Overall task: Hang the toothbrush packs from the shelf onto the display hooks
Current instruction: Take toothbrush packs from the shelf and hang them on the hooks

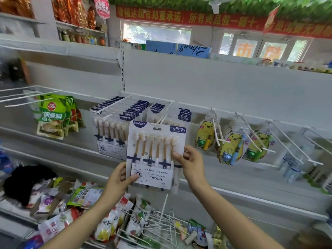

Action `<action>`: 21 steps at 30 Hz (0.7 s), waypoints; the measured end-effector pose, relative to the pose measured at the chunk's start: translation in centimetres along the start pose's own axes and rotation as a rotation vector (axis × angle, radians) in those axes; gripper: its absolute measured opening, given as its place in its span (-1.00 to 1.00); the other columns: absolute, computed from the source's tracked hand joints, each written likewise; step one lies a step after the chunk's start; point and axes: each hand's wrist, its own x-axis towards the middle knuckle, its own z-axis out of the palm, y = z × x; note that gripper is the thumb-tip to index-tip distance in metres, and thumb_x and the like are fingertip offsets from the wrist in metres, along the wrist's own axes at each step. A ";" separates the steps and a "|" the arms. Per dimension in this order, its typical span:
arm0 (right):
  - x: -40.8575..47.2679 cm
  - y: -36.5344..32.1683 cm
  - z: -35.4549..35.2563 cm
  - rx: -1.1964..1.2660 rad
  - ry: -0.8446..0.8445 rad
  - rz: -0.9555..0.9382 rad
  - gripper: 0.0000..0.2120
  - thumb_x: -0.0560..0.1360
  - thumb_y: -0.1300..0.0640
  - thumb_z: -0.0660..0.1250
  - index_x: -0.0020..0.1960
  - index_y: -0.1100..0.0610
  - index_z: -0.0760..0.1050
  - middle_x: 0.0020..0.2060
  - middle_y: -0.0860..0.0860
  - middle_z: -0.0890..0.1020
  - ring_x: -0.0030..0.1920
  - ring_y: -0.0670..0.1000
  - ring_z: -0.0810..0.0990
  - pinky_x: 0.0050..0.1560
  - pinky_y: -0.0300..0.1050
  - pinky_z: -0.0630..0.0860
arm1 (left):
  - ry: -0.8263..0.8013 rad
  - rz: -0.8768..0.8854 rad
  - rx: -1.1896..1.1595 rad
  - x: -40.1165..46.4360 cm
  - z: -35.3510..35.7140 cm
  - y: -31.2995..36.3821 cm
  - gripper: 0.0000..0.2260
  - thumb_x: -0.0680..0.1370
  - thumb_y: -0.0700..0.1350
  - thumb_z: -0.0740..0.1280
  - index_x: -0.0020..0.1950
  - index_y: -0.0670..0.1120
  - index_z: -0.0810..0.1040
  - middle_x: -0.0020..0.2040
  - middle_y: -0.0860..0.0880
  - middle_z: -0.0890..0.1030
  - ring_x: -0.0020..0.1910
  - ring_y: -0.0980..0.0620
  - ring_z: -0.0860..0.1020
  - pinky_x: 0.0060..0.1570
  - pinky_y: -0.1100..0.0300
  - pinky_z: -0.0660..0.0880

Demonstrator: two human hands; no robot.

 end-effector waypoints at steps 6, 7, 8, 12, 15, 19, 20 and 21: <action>2.0 1.3 -0.5 0.042 0.047 0.063 -0.81 0.54 0.35 0.36 0.12 0.20 0.60 -0.09 0.09 0.75 -0.05 0.05 0.73 -0.10 -0.17 0.63 | 0.083 -0.050 -0.060 2.5 1.0 -1.0 -0.75 0.49 -0.29 0.44 0.11 -0.06 0.54 0.02 -0.03 0.68 0.03 -0.03 0.65 -0.12 0.31 0.58; 2.4 1.5 -0.5 0.048 0.053 0.074 -0.81 0.54 0.35 0.36 0.13 0.20 0.60 -0.08 0.09 0.75 -0.04 0.06 0.73 -0.10 -0.16 0.63 | 0.100 -0.063 -0.080 3.0 1.2 -1.4 -0.76 0.49 -0.26 0.44 0.12 -0.07 0.54 0.04 -0.04 0.68 0.05 -0.04 0.64 -0.10 0.28 0.57; 2.8 1.8 -0.6 0.050 0.058 0.083 -0.81 0.54 0.35 0.35 0.13 0.21 0.60 -0.08 0.09 0.75 -0.03 0.07 0.73 -0.07 -0.12 0.64 | 0.117 -0.076 -0.104 3.3 1.7 -1.5 -0.76 0.50 -0.23 0.44 0.14 -0.09 0.55 0.05 -0.05 0.68 0.06 -0.06 0.64 -0.08 0.21 0.56; 4.7 2.7 -0.8 0.041 0.082 0.099 -0.82 0.55 0.34 0.34 0.12 0.20 0.60 -0.10 0.09 0.75 -0.04 0.08 0.73 -0.03 -0.06 0.64 | 0.172 -0.135 -0.205 5.1 3.6 -2.1 -0.82 0.53 -0.22 0.41 0.08 -0.01 0.53 0.04 -0.01 0.65 0.04 -0.01 0.62 -0.05 0.11 0.55; 6.6 3.0 -1.2 0.040 0.121 0.119 -0.84 0.55 0.33 0.35 0.09 0.18 0.61 -0.12 0.09 0.75 -0.05 0.09 0.73 -0.05 -0.05 0.65 | 0.190 -0.181 -0.237 7.0 4.6 -2.4 -0.73 0.48 -0.14 0.47 0.16 -0.09 0.54 0.13 -0.10 0.64 0.15 -0.13 0.61 0.10 -0.05 0.57; 9.1 3.7 -1.6 -0.012 0.173 0.144 -0.89 0.53 0.30 0.39 0.03 0.18 0.62 -0.14 0.11 0.75 -0.05 0.12 0.73 0.04 0.13 0.65 | 0.226 -0.202 -0.250 9.7 5.6 -3.8 -0.31 0.29 0.07 0.56 0.34 -0.16 0.48 0.25 -0.16 0.60 0.21 -0.16 0.58 0.18 -0.11 0.56; 9.6 3.9 -1.7 -0.030 0.177 0.147 -0.90 0.53 0.29 0.39 0.02 0.17 0.63 -0.14 0.09 0.75 -0.06 0.11 0.73 0.05 0.15 0.64 | 0.234 -0.210 -0.270 10.2 5.9 -3.8 -0.33 0.32 0.04 0.55 0.36 -0.17 0.47 0.25 -0.17 0.60 0.20 -0.16 0.59 0.19 -0.09 0.56; 10.1 4.1 -1.7 -0.046 0.183 0.149 -0.91 0.53 0.28 0.40 0.00 0.15 0.63 -0.15 0.08 0.75 -0.06 0.10 0.73 0.06 0.17 0.64 | 0.241 -0.214 -0.289 10.6 6.2 -3.7 -0.36 0.36 -0.02 0.53 0.38 -0.19 0.46 0.25 -0.18 0.60 0.19 -0.16 0.59 0.21 -0.09 0.54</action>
